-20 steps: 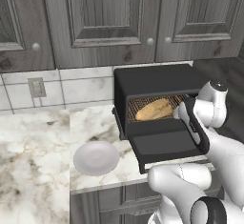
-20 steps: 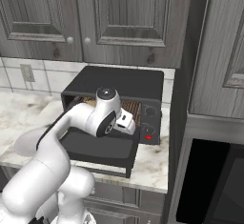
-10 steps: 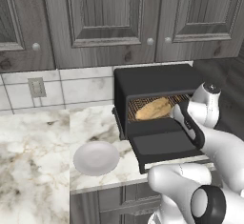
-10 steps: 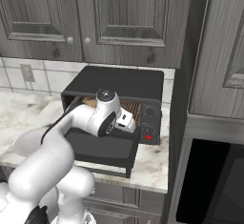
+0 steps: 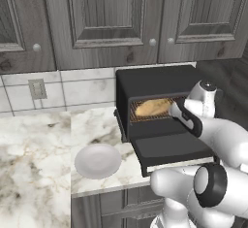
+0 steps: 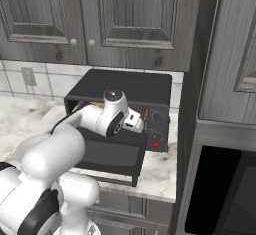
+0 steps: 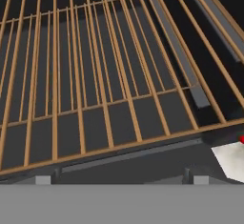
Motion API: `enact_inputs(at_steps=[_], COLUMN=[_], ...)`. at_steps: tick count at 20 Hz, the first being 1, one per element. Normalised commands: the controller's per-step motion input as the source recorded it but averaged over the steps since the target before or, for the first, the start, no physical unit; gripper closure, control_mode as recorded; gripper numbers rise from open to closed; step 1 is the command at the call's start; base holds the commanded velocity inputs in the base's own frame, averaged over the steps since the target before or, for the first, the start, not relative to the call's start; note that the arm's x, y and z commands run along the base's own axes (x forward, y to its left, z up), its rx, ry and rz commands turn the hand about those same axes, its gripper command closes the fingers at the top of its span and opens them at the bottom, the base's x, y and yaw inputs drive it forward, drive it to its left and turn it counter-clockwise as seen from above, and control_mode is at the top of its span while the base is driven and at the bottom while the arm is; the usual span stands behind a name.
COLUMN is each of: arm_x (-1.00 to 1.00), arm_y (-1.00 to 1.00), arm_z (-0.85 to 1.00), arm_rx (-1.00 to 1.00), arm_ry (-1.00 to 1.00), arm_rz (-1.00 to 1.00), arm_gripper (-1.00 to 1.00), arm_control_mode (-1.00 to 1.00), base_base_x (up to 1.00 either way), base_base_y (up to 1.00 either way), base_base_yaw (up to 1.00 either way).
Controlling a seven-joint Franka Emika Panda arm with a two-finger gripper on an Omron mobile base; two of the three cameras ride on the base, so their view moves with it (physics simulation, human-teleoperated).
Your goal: Pull the toaster oven rack outwards. Pick up the baguette from the plate and place it on the toaster oven rack. Close the toaster oven door fully and set the temperature to the lowest setting.
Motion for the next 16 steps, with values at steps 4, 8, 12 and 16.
enact_inputs(at_steps=[4,8,12,16], arm_x=[0.28,0.25,0.06,0.05], arm_y=[0.0,0.0,-0.03,-0.05], arm_z=[0.0,0.0,0.0,0.0], arm_rx=[0.0,0.0,0.0,0.0], arm_ry=[0.0,0.0,0.0,0.0], arm_rz=[0.0,0.0,0.0,0.0], arm_gripper=[-1.0,-1.0,-1.0,-1.0], arm_control_mode=[-1.0,-1.0,-1.0,-1.0], base_base_x=[0.0,0.0,0.0,0.0], base_base_y=[0.0,0.0,0.0,0.0], base_base_yaw=[0.0,0.0,0.0,0.0])
